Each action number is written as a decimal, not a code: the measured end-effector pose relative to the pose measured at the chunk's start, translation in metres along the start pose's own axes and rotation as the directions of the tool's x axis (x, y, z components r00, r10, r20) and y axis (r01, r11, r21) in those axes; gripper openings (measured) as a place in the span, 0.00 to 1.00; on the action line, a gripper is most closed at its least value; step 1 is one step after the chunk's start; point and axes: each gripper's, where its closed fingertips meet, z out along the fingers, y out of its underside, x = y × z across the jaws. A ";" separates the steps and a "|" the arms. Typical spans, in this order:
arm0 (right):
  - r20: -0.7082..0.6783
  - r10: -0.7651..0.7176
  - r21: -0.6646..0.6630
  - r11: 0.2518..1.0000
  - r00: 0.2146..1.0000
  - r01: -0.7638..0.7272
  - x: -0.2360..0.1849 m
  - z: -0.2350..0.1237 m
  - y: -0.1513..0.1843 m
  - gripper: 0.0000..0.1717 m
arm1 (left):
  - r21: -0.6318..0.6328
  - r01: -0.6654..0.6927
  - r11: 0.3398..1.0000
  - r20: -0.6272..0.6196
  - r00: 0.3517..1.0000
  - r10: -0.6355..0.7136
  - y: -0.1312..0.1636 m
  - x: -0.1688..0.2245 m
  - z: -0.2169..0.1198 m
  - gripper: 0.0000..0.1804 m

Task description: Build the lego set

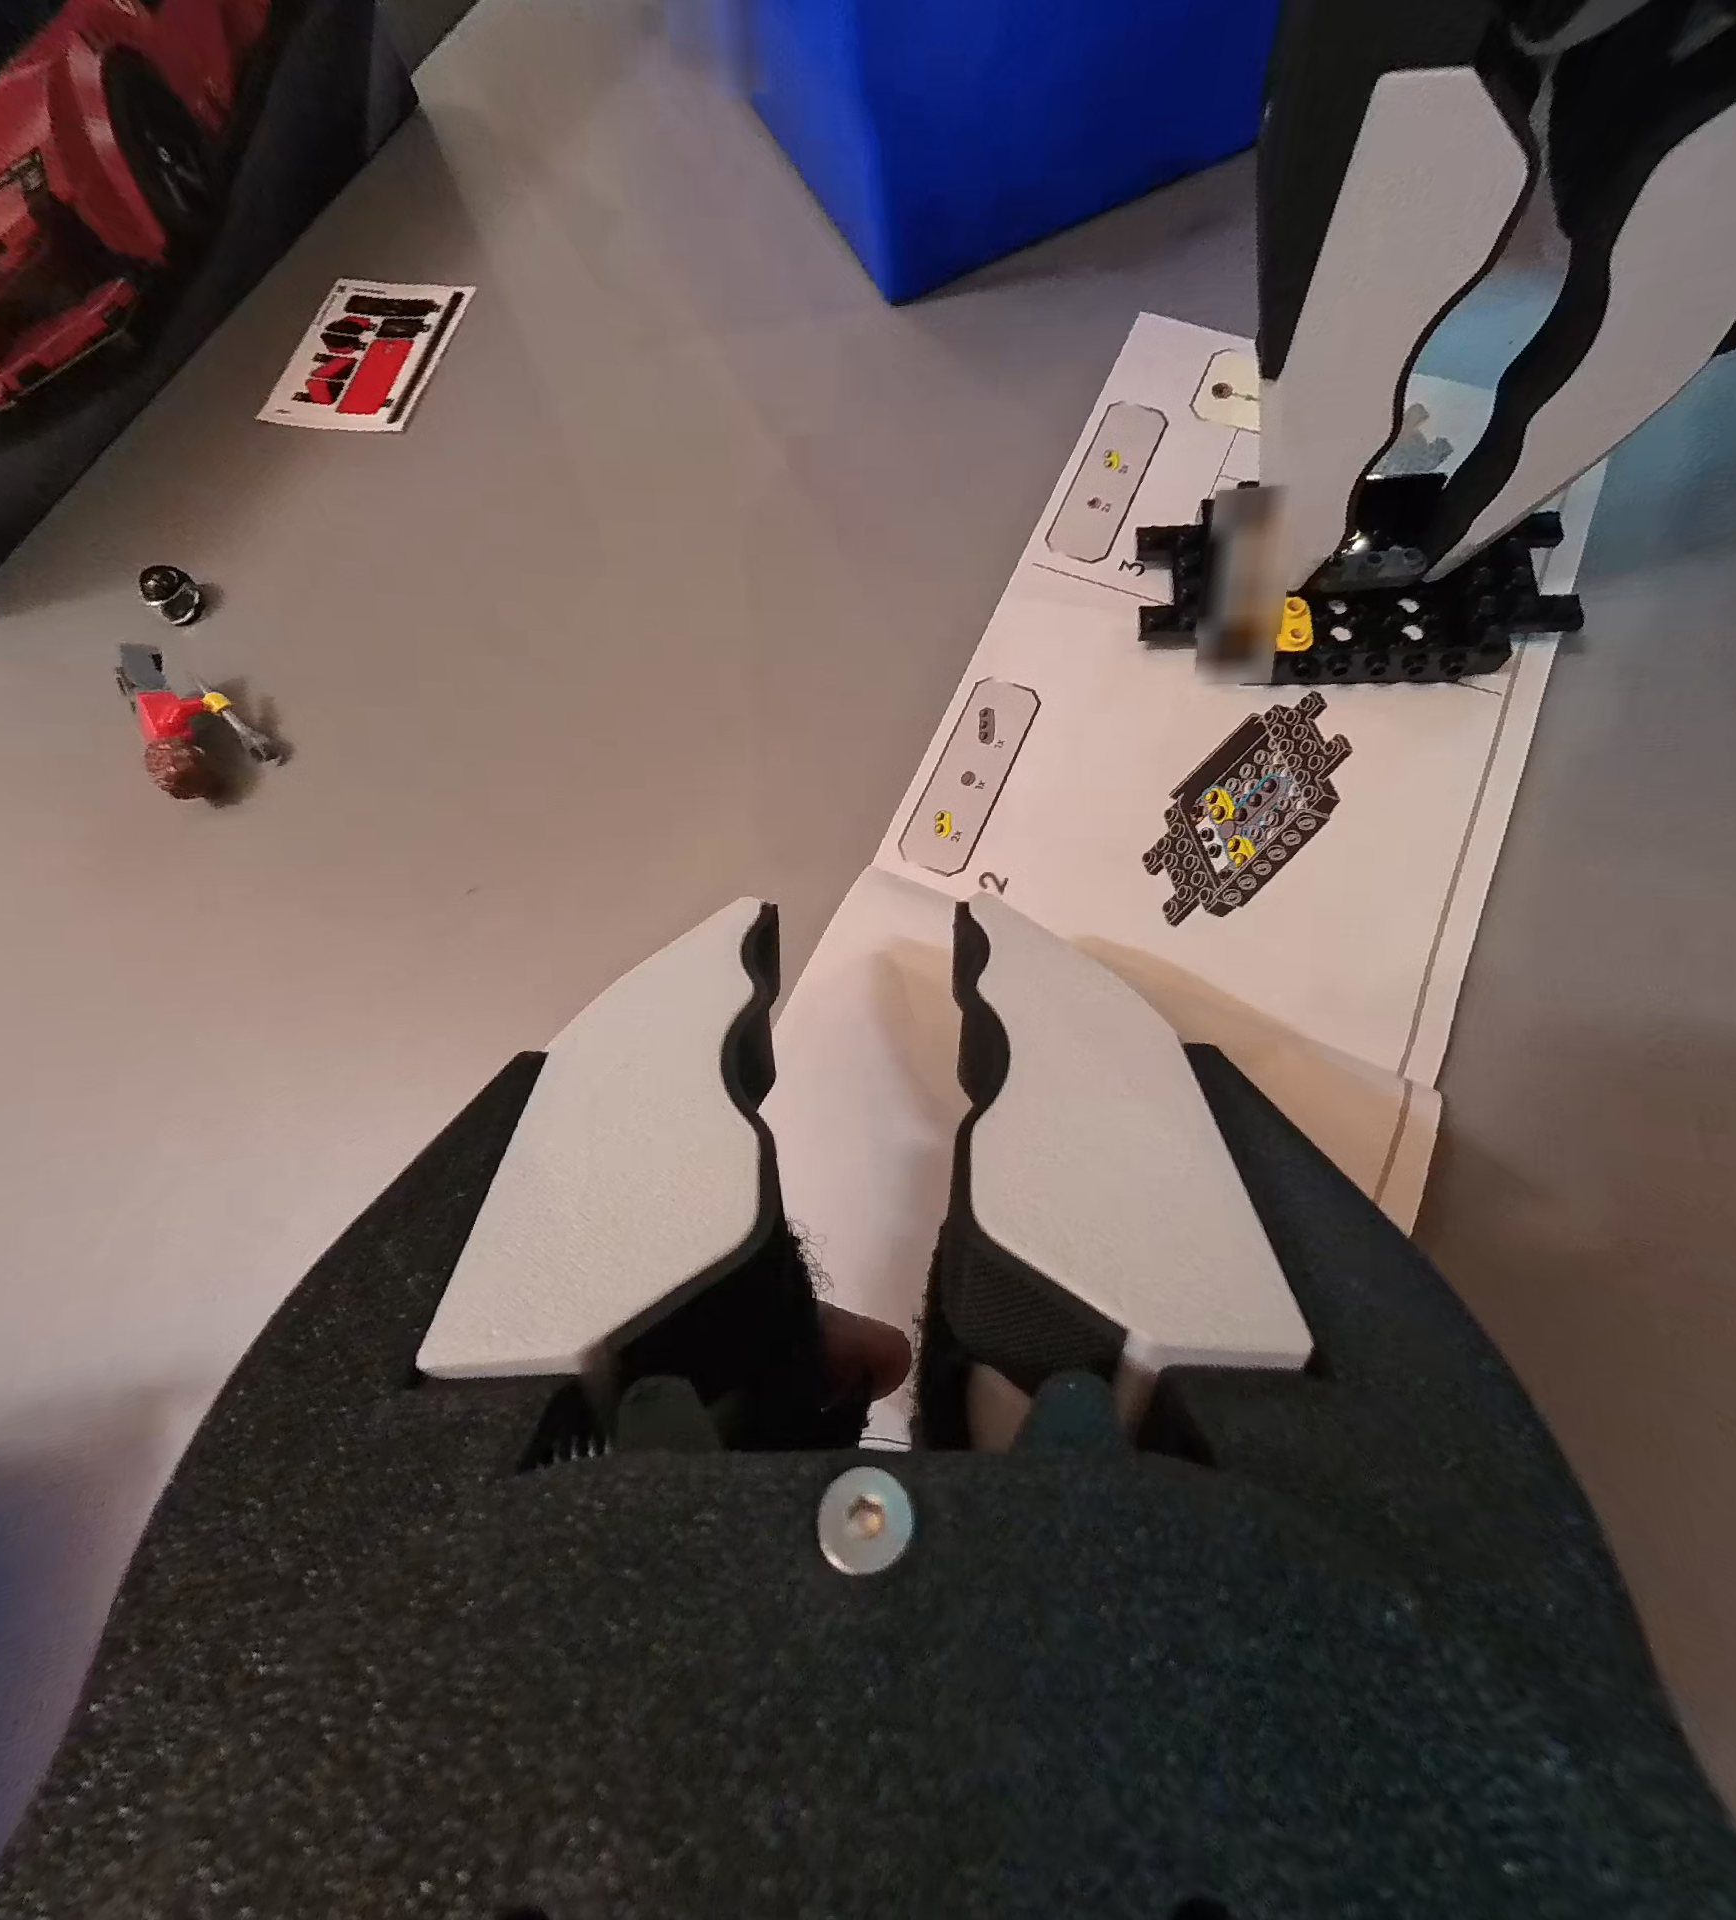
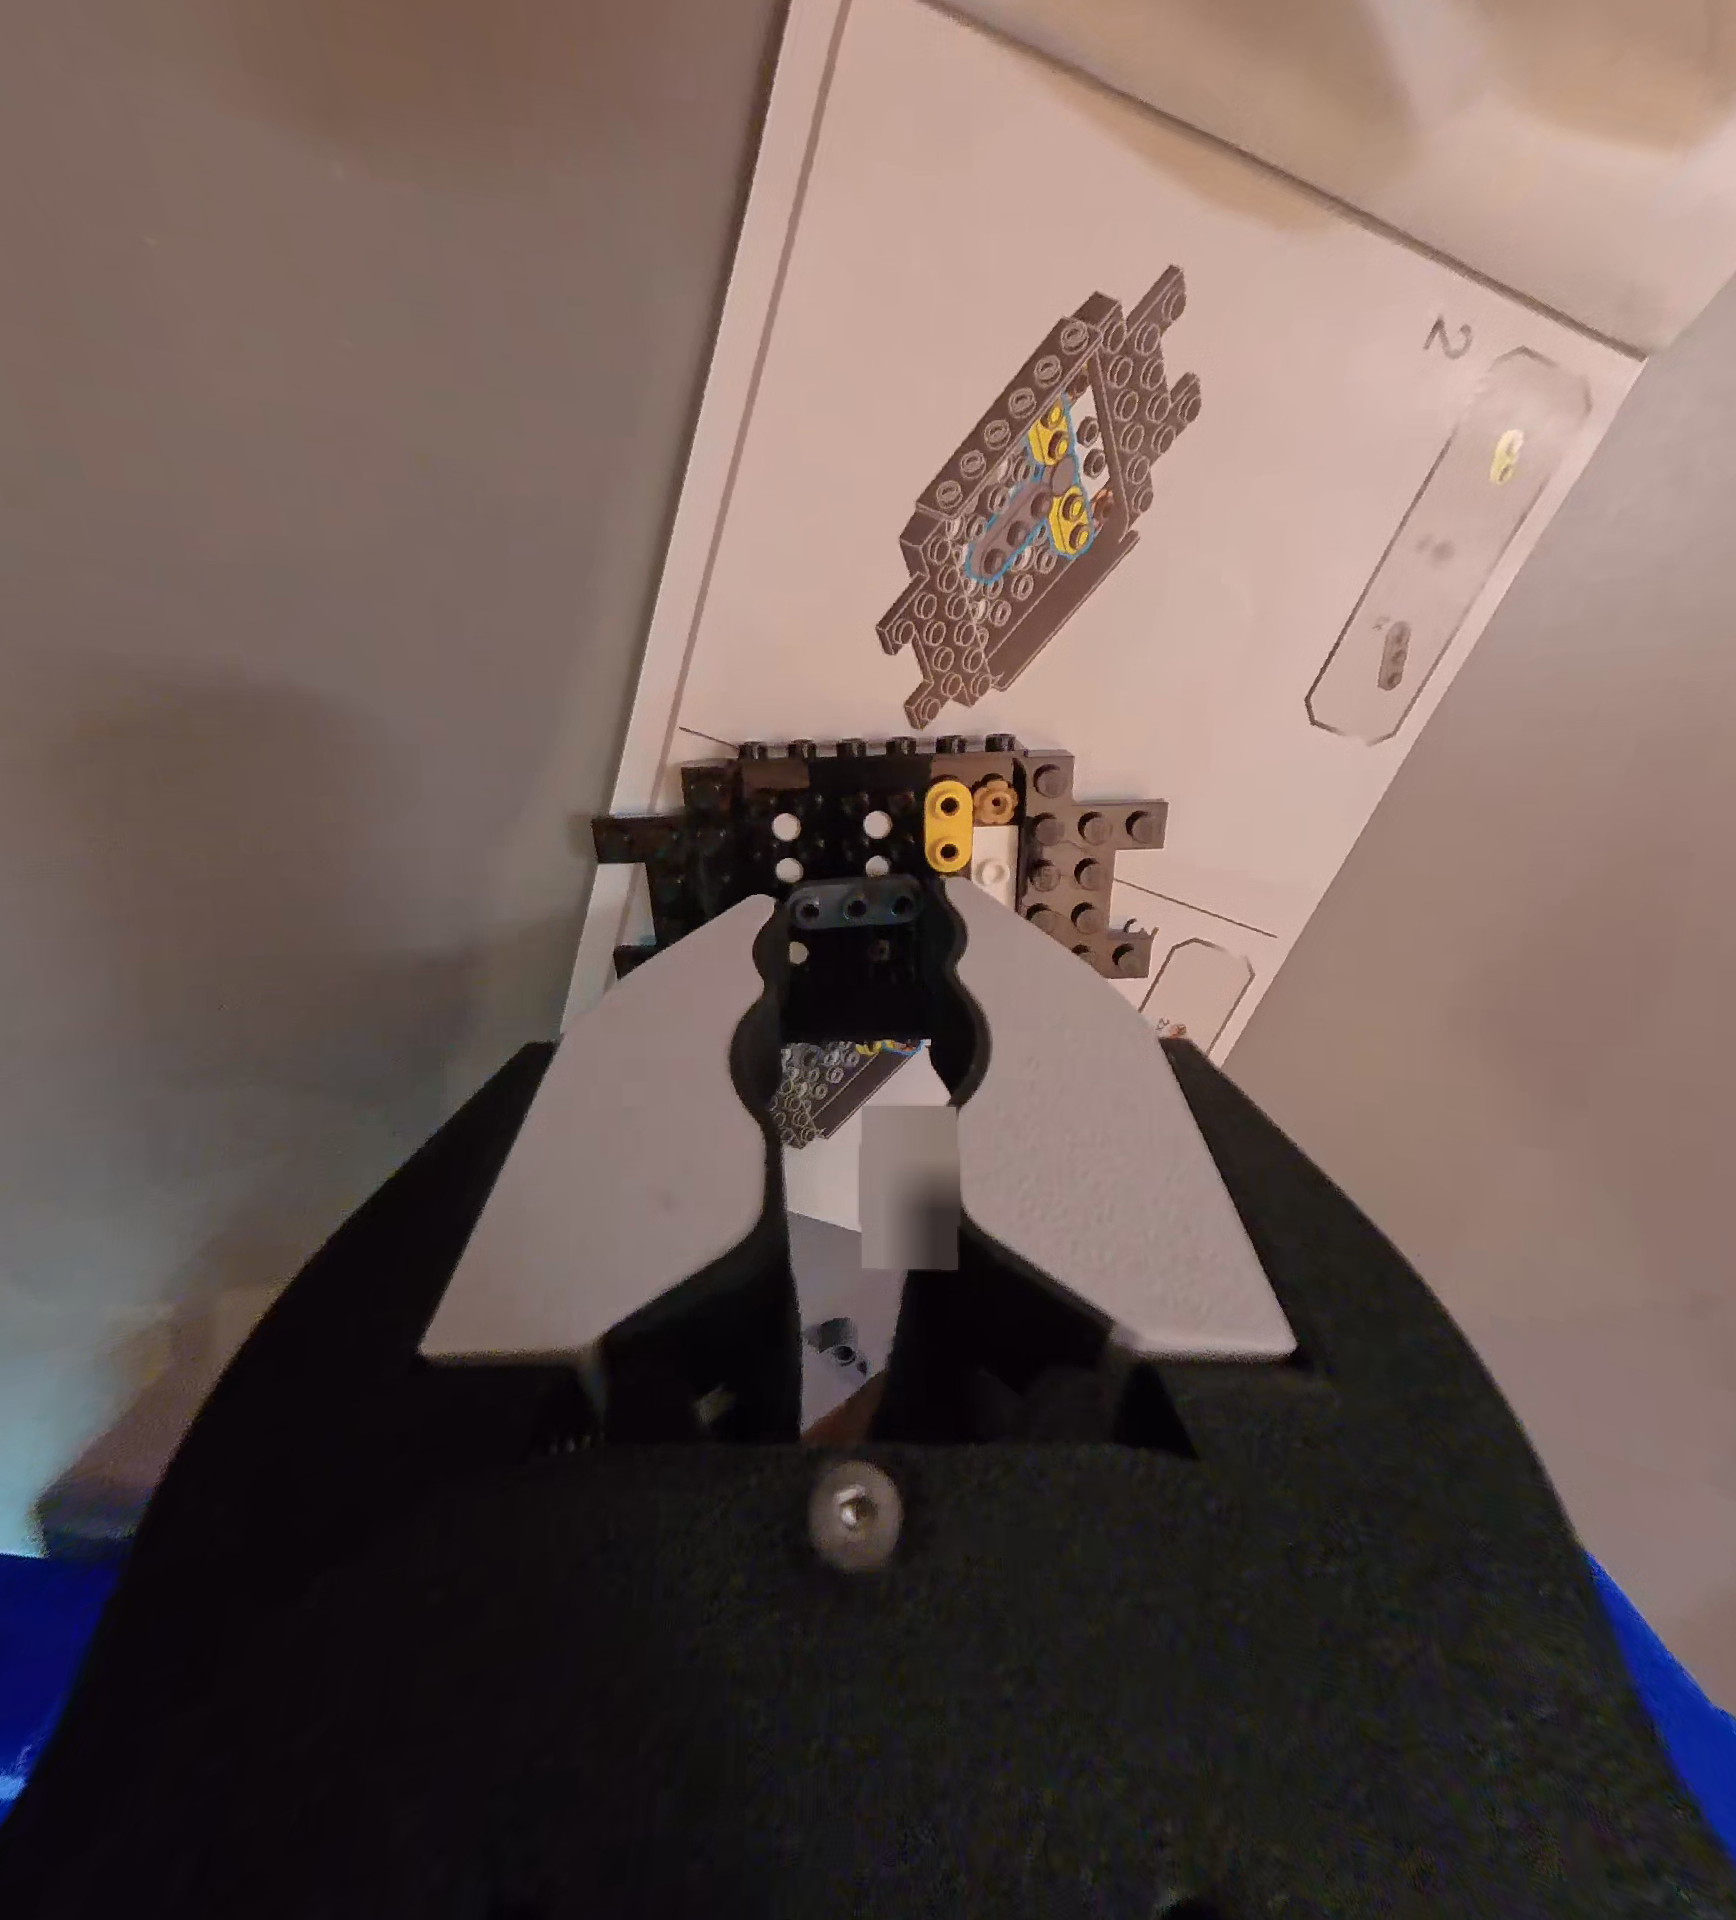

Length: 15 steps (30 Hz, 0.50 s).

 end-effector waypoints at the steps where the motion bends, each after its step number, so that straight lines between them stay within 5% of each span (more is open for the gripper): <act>1: 0.001 0.000 -0.004 1.000 1.000 0.000 0.000 0.000 0.001 0.14 | 0.002 -0.001 1.000 0.003 1.000 0.001 0.000 -0.001 -0.001 0.17; 15: 0.007 -0.027 -0.048 0.998 1.000 0.027 0.000 -0.001 0.002 0.16 | 0.009 0.004 1.000 0.006 1.000 -0.004 0.000 -0.002 -0.002 0.17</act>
